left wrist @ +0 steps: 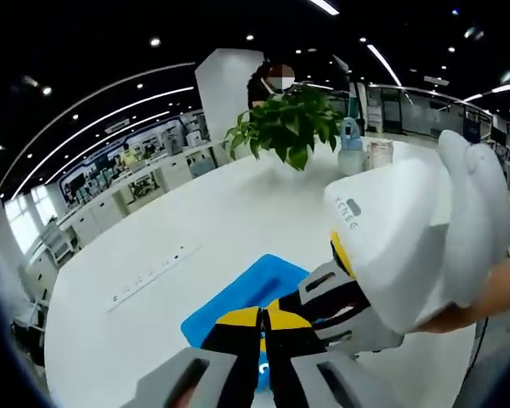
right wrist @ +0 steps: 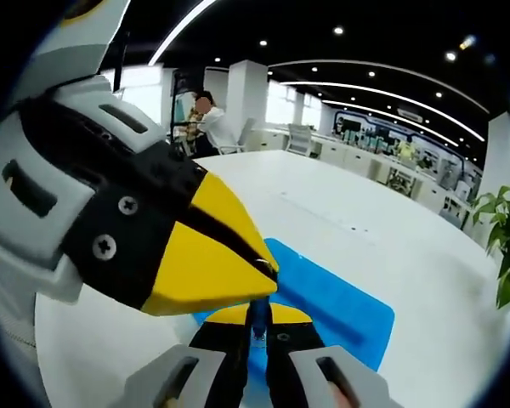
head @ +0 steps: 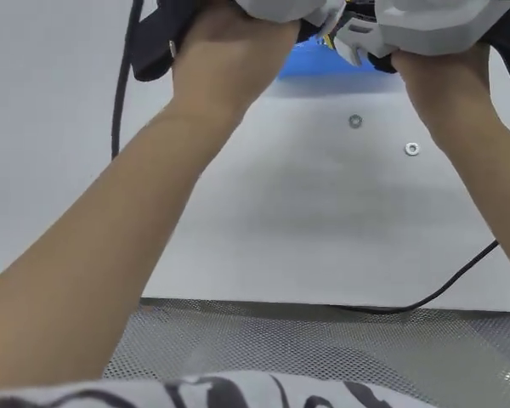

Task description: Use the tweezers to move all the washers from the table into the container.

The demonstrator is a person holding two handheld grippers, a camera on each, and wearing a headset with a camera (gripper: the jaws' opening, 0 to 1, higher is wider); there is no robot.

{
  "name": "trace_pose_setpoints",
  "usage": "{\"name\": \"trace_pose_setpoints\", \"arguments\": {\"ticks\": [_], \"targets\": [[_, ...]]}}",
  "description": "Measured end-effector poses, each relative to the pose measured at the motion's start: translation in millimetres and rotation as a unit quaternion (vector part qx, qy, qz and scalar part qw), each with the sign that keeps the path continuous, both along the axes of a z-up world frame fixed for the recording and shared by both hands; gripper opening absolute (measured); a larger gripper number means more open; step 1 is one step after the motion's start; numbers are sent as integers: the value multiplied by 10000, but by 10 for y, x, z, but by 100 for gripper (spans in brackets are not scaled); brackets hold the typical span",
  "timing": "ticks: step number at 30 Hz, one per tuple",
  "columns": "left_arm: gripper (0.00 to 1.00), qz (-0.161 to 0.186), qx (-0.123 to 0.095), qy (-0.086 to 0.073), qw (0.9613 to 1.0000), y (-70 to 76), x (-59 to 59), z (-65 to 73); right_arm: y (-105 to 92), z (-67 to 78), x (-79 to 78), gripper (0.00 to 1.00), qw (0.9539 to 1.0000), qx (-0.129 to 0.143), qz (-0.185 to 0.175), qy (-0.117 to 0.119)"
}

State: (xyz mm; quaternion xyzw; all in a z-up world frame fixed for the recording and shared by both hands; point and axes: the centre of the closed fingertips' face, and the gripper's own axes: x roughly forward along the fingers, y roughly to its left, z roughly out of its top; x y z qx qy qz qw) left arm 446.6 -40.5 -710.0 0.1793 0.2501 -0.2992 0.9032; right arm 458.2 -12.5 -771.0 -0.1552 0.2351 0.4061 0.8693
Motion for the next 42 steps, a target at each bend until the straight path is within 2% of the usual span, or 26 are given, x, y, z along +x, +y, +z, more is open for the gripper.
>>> {"name": "trace_pose_setpoints", "arguments": {"ticks": [1, 2, 4, 7, 9, 11, 13, 17, 19, 21, 26, 28, 29, 30, 34, 36, 38, 39, 42], "targets": [[0, 214, -71, 63, 9997, 14, 8, -14, -7, -4, 2, 2, 10000, -12, -13, -2], [0, 227, -82, 90, 9997, 8, 13, -26, -5, -19, 17, 2, 10000, -26, -18, 18], [0, 224, -68, 100, 9997, 8, 17, -50, -8, -52, 22, 2, 10000, -46, -29, 68], [0, 84, -119, 65, 9999, 3, -10, -9, -31, -13, -2, 3, 10000, -8, -34, 42], [0, -123, -105, -33, 9999, -1, -13, 40, -32, 62, -13, 3, 9999, 96, -17, -26], [0, -302, -185, -97, 9993, -20, -51, 134, -33, 162, -39, 3, 9997, 214, 36, -86], [0, -728, -222, -200, 9969, -68, -126, 235, -46, 247, -97, 3, 9993, 315, 99, -160], [0, -1066, -310, -241, 9935, -98, -279, 361, -90, 396, -266, 3, 9988, 372, 229, -237], [0, -1417, -201, -371, 9890, -145, -379, 420, -111, 446, -330, 4, 9985, 353, 283, -292], [0, -1866, 80, -494, 9812, -201, -494, 444, -140, 489, -417, 4, 9981, 362, 363, -329], [0, -2357, 335, -625, 9692, -308, -635, 498, -202, 562, -531, 5, 9976, 430, 425, -333], [0, -2471, 311, -596, 9667, -341, -675, 528, -233, 594, -574, 5, 9974, 471, 434, -320], [0, -2601, 315, -564, 9634, -362, -704, 536, -248, 601, -592, 6, 9974, 486, 434, -313], [0, -2670, 304, -522, 9618, -372, -720, 537, -267, 601, -618, 6, 9973, 509, 451, -288], [0, -2972, 244, -367, 9538, -407, -802, 525, -321, 566, -732, 7, 9965, 660, 507, -46], [0, -3092, 242, -323, 9501, -416, -834, 506, -353, 541, -770, 7, 9965, 655, 509, -39], [0, -3152, 198, -241, 9485, -421, -855, 482, -394, 484, -819, 7, 9969, 568, 539, -64], [0, -3187, 185, -149, 9475, -424, -872, 450, -410, 474, -847, 7, 9969, 572, 546, -21], [0, -3246, 180, -61, 9457, -456, -915, 391, -439, 399, -880, 8, 9965, 633, 540, 109]]}}
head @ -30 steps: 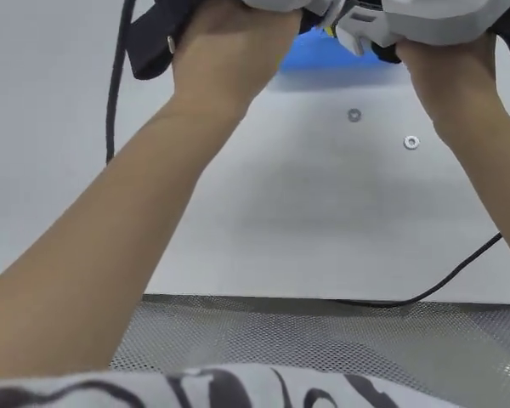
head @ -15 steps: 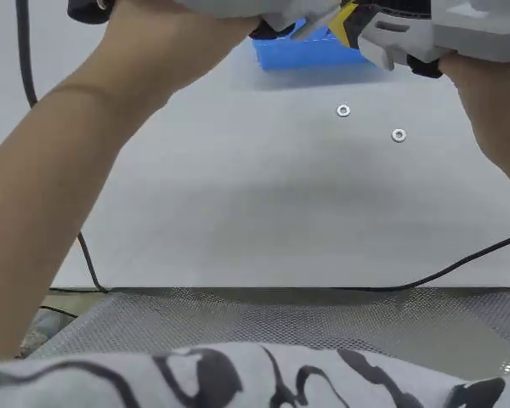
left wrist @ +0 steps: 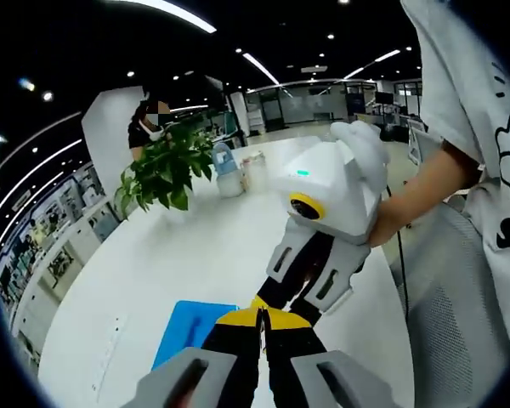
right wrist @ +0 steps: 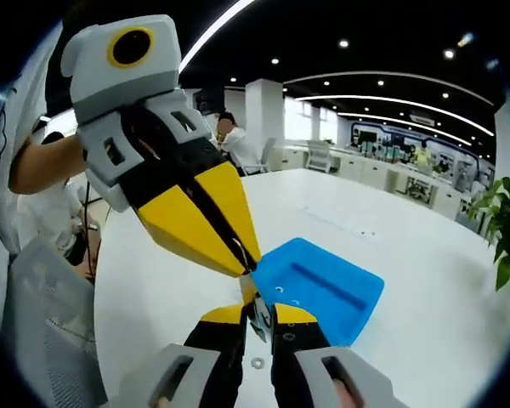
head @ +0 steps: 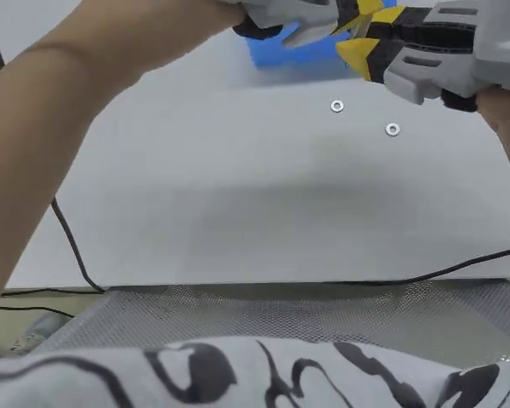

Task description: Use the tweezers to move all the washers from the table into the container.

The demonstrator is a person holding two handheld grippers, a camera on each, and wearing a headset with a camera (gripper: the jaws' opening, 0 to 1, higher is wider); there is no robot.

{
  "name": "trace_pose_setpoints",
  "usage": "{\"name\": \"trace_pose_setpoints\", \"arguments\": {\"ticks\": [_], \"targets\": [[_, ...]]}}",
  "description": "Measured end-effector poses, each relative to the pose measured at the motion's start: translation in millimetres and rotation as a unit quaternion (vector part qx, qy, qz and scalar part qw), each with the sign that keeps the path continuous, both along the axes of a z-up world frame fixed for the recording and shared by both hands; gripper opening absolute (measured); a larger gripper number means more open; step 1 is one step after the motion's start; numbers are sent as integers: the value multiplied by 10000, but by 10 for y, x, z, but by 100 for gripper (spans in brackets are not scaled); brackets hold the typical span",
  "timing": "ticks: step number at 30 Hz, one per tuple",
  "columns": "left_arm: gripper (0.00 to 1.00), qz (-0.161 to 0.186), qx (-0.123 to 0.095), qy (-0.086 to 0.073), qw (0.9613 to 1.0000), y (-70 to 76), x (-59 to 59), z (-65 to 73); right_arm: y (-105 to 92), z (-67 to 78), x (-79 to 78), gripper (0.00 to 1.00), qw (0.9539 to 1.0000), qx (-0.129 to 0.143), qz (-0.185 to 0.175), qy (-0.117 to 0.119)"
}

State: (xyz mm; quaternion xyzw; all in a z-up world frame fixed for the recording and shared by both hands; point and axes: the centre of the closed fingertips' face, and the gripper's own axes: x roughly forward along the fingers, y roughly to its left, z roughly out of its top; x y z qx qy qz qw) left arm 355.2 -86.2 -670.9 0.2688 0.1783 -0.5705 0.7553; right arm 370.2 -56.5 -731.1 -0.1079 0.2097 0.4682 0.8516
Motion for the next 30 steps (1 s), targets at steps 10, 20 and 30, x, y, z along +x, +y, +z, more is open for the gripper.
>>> {"name": "trace_pose_setpoints", "arguments": {"ticks": [10, 20, 30], "targets": [[0, 42, 53, 200, 9998, -34, -69, -182, -82, -328, -66, 8, 9993, -303, -10, 213], [0, 187, 55, 341, 9992, 40, -42, -343, -34, -492, -33, 7, 9985, -405, 24, 375], [0, 244, 189, 394, 9987, 28, -22, -476, -31, -628, -20, 7, 9977, -442, 26, 510]]}}
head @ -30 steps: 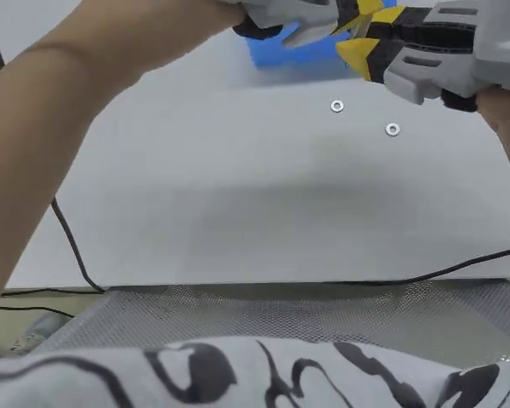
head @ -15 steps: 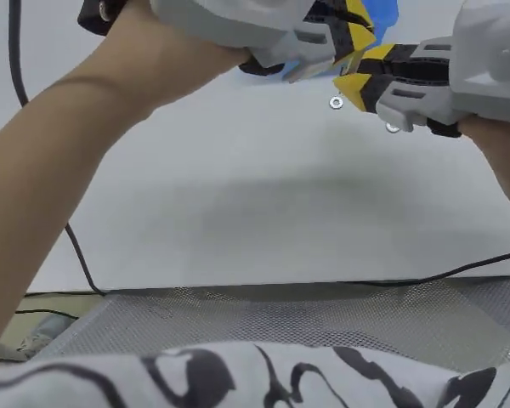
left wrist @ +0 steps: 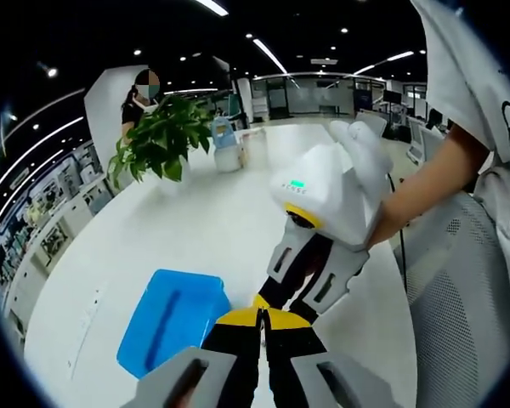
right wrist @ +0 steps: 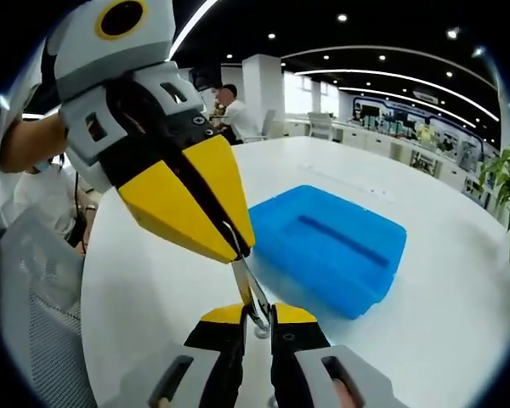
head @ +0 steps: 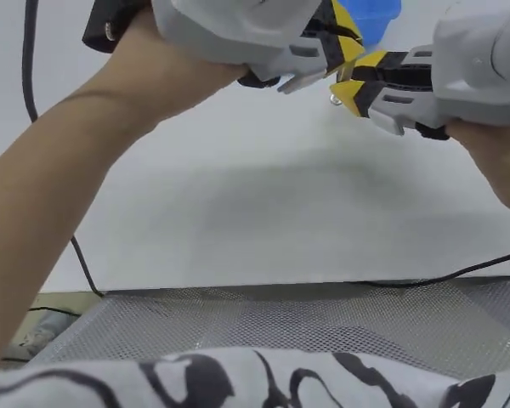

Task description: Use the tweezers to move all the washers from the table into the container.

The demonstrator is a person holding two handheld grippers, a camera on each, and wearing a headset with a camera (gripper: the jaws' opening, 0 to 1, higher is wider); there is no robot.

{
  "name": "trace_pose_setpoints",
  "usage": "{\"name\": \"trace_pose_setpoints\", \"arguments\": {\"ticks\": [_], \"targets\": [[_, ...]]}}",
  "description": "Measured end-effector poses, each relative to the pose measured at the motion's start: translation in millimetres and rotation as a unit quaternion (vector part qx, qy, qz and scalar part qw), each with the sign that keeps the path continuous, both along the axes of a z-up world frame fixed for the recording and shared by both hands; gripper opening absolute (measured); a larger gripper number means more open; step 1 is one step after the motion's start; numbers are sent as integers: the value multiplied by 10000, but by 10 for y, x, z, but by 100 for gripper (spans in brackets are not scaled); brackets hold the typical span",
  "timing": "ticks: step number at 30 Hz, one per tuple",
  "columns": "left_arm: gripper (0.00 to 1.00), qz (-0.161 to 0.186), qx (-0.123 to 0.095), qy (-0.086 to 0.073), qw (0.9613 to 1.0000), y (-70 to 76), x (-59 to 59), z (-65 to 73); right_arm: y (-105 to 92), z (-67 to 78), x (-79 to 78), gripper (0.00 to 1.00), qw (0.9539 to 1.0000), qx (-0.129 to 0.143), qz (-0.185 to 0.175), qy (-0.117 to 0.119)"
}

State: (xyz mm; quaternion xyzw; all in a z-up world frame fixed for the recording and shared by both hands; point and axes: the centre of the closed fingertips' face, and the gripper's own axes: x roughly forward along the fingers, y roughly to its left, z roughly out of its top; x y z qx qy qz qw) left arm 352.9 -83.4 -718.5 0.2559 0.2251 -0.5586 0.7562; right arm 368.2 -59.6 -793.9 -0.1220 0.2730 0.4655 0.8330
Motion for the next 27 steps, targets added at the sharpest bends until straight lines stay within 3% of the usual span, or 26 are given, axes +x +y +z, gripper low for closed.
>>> {"name": "trace_pose_setpoints", "arguments": {"ticks": [8, 14, 22, 27], "targets": [[0, 60, -127, 160, 9998, 7, 33, -5, -2, -5, 5, 7, 9999, 82, 35, 77], [0, 63, -149, 245, 9996, 5, 4, -8, -1, -13, -4, 6, 9999, -41, 150, -24], [0, 84, -159, 138, 9997, 37, -11, 101, -3, 102, -1, 6, 9997, -90, 170, -181], [0, 25, -159, -34, 9999, 26, -12, 226, 0, 208, 24, 6, 9994, -67, 171, -297]]}}
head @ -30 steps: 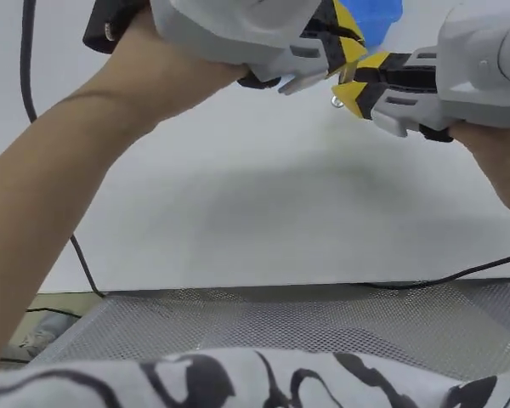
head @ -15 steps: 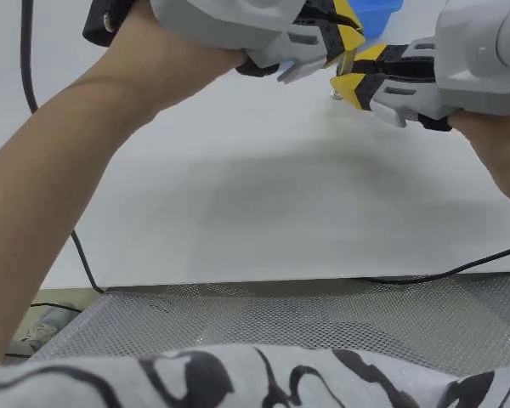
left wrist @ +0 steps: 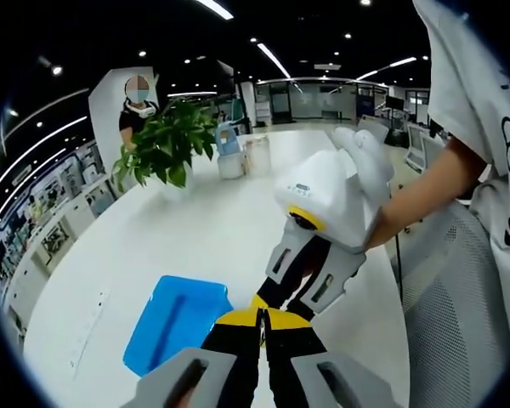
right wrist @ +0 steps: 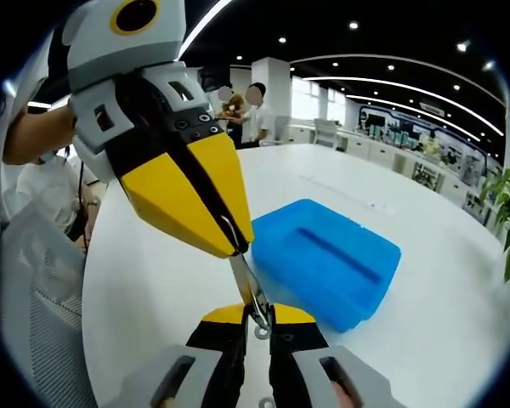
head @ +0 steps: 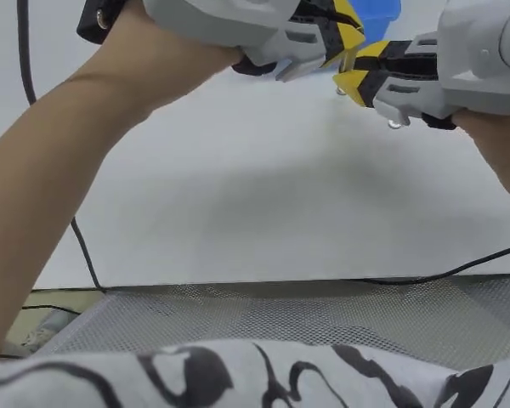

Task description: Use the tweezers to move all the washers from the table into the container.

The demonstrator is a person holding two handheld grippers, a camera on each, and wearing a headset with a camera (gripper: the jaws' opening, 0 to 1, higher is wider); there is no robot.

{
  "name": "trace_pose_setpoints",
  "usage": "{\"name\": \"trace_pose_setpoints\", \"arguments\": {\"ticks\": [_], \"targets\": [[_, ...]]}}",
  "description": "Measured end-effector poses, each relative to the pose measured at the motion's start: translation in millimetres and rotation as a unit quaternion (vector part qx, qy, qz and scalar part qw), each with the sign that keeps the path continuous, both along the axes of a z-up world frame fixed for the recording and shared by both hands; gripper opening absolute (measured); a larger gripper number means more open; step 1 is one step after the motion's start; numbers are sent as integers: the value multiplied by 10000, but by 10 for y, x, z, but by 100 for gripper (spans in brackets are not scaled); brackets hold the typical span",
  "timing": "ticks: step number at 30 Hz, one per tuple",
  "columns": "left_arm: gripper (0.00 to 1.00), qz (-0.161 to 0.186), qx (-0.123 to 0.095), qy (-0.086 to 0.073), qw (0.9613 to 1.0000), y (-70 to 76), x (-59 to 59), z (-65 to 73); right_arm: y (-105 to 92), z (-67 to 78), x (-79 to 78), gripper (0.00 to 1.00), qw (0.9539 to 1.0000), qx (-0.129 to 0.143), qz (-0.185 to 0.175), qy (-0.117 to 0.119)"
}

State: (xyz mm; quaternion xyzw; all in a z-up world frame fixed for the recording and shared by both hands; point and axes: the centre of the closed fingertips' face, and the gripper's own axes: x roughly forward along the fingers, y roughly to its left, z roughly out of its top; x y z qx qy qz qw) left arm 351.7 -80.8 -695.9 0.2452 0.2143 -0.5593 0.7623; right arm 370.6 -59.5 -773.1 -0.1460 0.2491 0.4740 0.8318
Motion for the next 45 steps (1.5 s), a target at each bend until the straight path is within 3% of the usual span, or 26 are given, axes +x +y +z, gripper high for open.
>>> {"name": "trace_pose_setpoints", "arguments": {"ticks": [9, 16, 24, 28, 35, 45], "targets": [[0, -30, -51, -198, 9998, -14, 29, 185, -49, 179, 103, 5, 9997, 11, 1, -230], [0, -31, -65, -376, 9993, -10, 87, 276, 26, 335, 168, 5, 9993, 73, 14, -355], [0, 91, -53, -651, 9978, 36, 311, 404, 124, 467, 350, 5, 9981, 83, -6, -611], [0, 201, -3, -727, 9972, 48, 437, 351, 138, 414, 472, 5, 9979, 78, -71, -634], [0, 387, -17, -658, 9971, 57, 607, 178, 153, 230, 608, 5, 9985, 52, -161, -513], [0, 539, 43, -562, 9970, 86, 713, -6, 174, 39, 737, 5, 9991, -9, -235, -355]]}}
